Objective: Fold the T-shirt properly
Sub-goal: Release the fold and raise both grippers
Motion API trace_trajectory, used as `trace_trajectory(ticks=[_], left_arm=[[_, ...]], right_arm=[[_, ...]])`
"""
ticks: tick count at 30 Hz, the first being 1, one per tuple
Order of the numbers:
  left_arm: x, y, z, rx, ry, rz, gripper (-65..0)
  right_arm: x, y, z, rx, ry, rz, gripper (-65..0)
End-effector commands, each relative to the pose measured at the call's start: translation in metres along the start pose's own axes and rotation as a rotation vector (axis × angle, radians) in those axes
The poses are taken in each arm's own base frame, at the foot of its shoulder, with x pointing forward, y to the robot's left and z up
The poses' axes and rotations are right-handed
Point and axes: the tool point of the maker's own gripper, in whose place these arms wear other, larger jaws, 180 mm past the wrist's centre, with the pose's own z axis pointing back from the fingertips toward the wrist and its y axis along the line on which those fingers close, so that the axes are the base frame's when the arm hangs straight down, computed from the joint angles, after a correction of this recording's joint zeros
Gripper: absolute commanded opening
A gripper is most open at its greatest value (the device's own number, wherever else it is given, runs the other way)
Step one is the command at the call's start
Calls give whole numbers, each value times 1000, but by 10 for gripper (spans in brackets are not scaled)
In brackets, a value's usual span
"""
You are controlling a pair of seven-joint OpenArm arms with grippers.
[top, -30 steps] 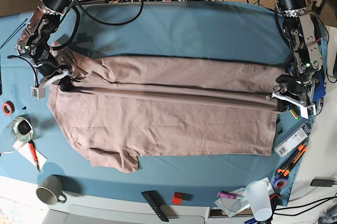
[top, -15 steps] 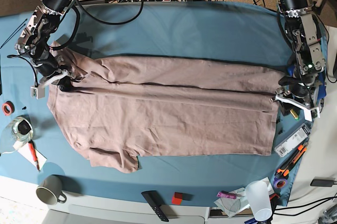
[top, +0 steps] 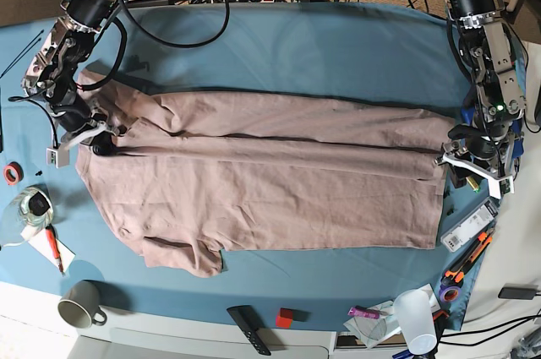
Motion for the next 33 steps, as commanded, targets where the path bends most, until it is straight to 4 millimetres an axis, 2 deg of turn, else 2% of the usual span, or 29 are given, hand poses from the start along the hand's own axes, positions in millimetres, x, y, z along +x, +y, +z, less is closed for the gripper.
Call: trace_trajectory(ticks=[1,2,4,6,14,19,23,29,33], left_arm=[[22,0,2,-4,-61,-13,-363],[22,0,2,-4,-61,-13,-363],[22,0,2,-4,-61,-13,-363],[22,0,2,-4,-61,-13,-363],[22,0,2,-4,-61,-13,-363],[20,0,2,-4,-51,-12,-363],[11,-4,2,-25,-1,10,-363],[3,-10,10,-38,87,-6,-364],[11,-18,20,-52,91,-33,-364]], right_arm=[[22,-2,6,3,-59,25,-650],[21,0,6,12,-53,37,-636],[21,2,6,24,-53,53,-541],[25,0,7,20,-65,58,-487],[61,-19,23,-24,-123,109,-485],[87,-20,40,23,-168,97,-485],[97,-27,57,9,-180,88,-485],[90,-61,81,-75,-174,-30,-481],[72,-74,90,-107,-109,-62,-386]])
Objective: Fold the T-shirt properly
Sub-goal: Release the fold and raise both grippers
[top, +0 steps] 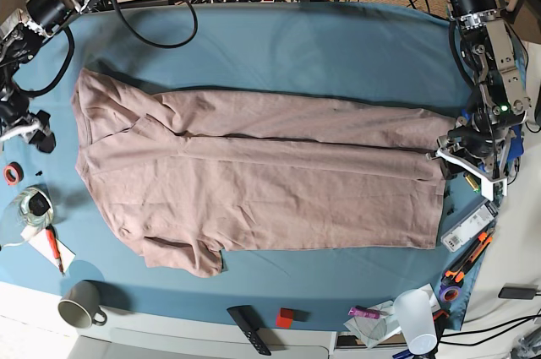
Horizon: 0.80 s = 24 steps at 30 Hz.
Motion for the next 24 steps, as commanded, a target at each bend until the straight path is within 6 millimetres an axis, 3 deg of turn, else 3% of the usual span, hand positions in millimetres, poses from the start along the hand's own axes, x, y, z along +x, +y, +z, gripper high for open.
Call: trace_trajectory(ticks=[1,8,12,17,20,24], left_arm=[[19,-1,7,-2,-59,-18,-364],[-9,2,26,19,-16,-64,-364],[-21,5,48,57,-17,-127,-364],[-27,10,75,122,-39,-175,-364],[-32,11,87,139,-41,-198,-364],[-35,11,95,147,-59,-221,-364]], right_arm=[[17,-3,9,-8,-43,28,-376],[-32,-5,6,-16,120,19,-373],[-53,3,6,31,169,-13,-373],[-75,-5,13,8,226,-30,-373],[-84,-10,17,-5,235,-33,-373],[-79,-14,18,-17,173,-35,-373]])
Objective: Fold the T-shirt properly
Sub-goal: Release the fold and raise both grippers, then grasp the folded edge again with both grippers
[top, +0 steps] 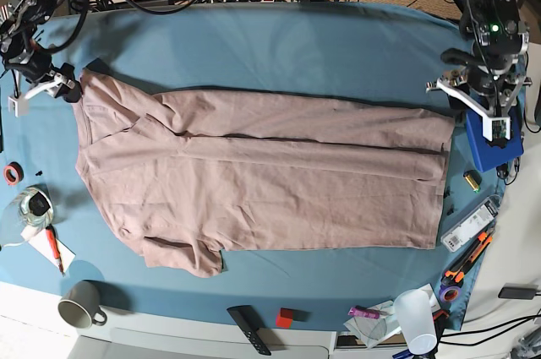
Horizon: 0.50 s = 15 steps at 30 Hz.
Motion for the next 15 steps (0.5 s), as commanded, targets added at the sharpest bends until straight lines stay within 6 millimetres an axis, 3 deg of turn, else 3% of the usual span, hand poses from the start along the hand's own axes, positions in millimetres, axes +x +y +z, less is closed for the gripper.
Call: trace_trajectory(ticks=[1,9,15], left_arm=[[13,3,4,9,-52,-15,-364],[12,3,5,9,-50,-16,-364],[16,3,5,9,-68,-16,-364]], right_arm=[[16,-3,7,-16,-30,25,-373],[-17,-17,-13,20,25,-83,-373],[-39,-1,-24,152,74,-141,-373]])
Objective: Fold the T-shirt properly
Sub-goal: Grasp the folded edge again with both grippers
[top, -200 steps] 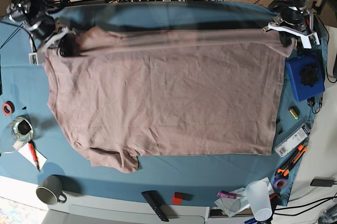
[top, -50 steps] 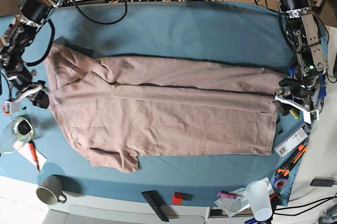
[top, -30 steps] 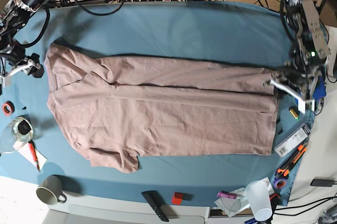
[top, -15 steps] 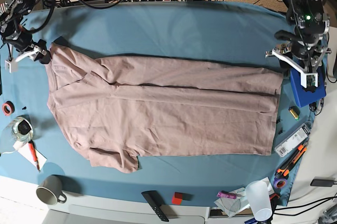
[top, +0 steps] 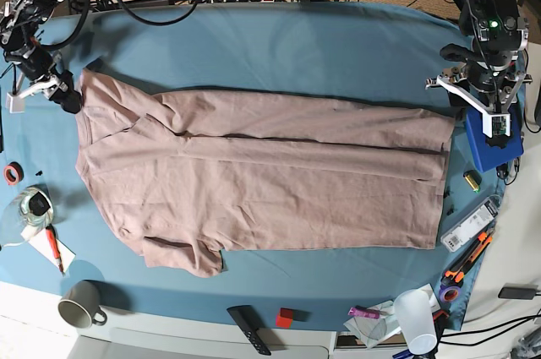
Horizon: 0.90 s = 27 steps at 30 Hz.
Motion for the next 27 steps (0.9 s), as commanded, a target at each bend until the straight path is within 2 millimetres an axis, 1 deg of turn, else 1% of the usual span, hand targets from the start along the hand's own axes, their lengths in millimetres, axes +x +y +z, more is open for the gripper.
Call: trace_trajectory(ticks=[1,3,7,10,12,15,16,18,21,24,27], left_arm=[[16,3,4,7,-63,-13,-364],[20,2,4,7,-88,-14,-364],[27,2,5,5,-124,-15,-364],[31,1,4,4,-135,-11,-364],[38,0,3,2,-151,-5,-370],[51,0,1,1,-185,1,-440],[54,0,0,2,-190,4,-450],[51,2,-6,5,-177,12,-450],[38,3,-20,-9,-136,36,-441],[29,-5,-35,-73,-111,5,-406],[29,-12,-44,-125,-99,17,-388]], right_arm=[[-36,-10,2,-48,175,-1,-374],[-43,-3,1,-15,195,-19,-374],[-53,3,-5,7,206,-39,-374],[-53,5,-7,15,195,-45,-374],[-53,4,-7,14,195,-45,-374],[-53,5,-7,14,196,-45,-374],[-53,4,-7,14,196,-45,-374],[-53,5,-7,14,197,-45,-374],[-53,4,-7,14,197,-45,-374],[-53,5,-7,14,197,-45,-374],[-53,4,-7,14,197,-45,-374]])
